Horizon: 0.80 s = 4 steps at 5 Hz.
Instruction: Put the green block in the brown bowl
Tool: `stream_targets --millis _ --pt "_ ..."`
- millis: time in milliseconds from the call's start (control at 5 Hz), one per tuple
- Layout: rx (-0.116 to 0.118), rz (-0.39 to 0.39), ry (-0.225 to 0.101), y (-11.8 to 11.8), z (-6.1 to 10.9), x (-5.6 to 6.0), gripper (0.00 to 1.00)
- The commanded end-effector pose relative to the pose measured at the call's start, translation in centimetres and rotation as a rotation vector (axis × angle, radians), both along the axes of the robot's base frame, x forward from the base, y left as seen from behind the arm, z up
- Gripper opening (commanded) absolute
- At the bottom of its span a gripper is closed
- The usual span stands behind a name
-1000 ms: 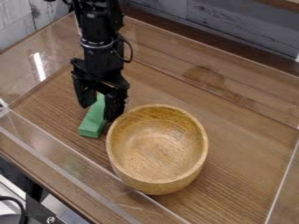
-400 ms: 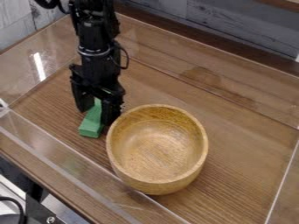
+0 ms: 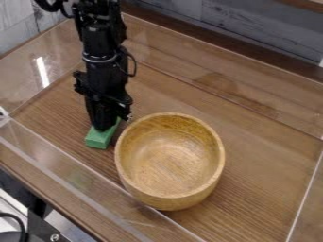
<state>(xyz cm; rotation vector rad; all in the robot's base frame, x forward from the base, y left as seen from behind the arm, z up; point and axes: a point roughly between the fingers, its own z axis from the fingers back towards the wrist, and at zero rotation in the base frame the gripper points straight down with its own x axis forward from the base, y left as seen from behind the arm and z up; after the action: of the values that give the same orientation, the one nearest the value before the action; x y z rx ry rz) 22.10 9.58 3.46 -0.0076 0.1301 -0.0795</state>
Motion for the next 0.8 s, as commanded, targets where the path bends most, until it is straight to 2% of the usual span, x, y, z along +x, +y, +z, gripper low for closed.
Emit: stream_targets --millis 0,600 --pt "0.011 0.001 -0.031 0.49 0.89 0.49 0.0" --pt "0.0 -0.014 -0.036 0.52 1.4 0.78 0.0"
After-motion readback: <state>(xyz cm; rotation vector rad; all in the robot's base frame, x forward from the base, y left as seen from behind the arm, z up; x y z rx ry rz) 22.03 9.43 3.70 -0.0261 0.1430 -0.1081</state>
